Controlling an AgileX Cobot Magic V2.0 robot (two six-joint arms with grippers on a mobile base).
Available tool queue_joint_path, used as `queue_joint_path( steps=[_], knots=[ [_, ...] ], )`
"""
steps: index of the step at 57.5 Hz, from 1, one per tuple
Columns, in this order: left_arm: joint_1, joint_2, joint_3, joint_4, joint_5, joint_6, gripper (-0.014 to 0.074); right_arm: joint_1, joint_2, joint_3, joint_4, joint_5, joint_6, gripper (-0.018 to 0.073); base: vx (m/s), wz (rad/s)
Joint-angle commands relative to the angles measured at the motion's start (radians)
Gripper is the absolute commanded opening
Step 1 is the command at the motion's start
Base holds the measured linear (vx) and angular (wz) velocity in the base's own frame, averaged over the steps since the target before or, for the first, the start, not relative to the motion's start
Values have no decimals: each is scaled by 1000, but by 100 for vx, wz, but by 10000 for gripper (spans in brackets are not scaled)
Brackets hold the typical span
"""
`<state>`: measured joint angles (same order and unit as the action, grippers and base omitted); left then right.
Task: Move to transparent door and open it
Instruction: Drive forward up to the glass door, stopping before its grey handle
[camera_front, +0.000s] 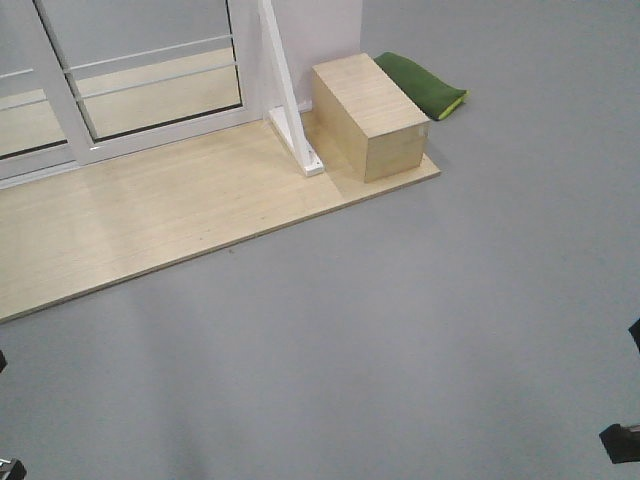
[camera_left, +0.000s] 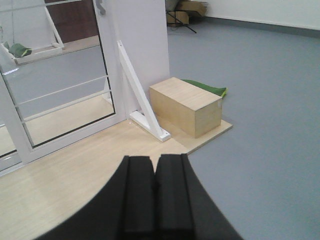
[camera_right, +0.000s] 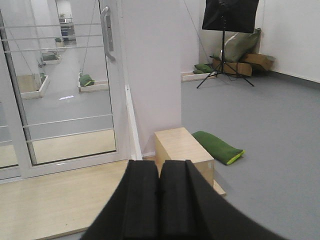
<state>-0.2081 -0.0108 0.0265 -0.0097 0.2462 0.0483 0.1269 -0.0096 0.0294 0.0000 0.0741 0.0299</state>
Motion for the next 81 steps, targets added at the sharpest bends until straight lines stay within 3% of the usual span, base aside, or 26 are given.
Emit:
queue_joint_path(
  steps=[1,50,81],
  knots=[
    [-2,-13,25,-2,-89,-3,1,-5,-14,14,0,-86,-3,-8,52,20],
    [-2,-13,25,-2,-89,-3,1,-5,-14,14,0,-86,-3,-8,53,7],
    [-2,-13,25,-2,-89,-3,1,-5,-14,14,0,-86,-3,-8,50,37]
  ],
)
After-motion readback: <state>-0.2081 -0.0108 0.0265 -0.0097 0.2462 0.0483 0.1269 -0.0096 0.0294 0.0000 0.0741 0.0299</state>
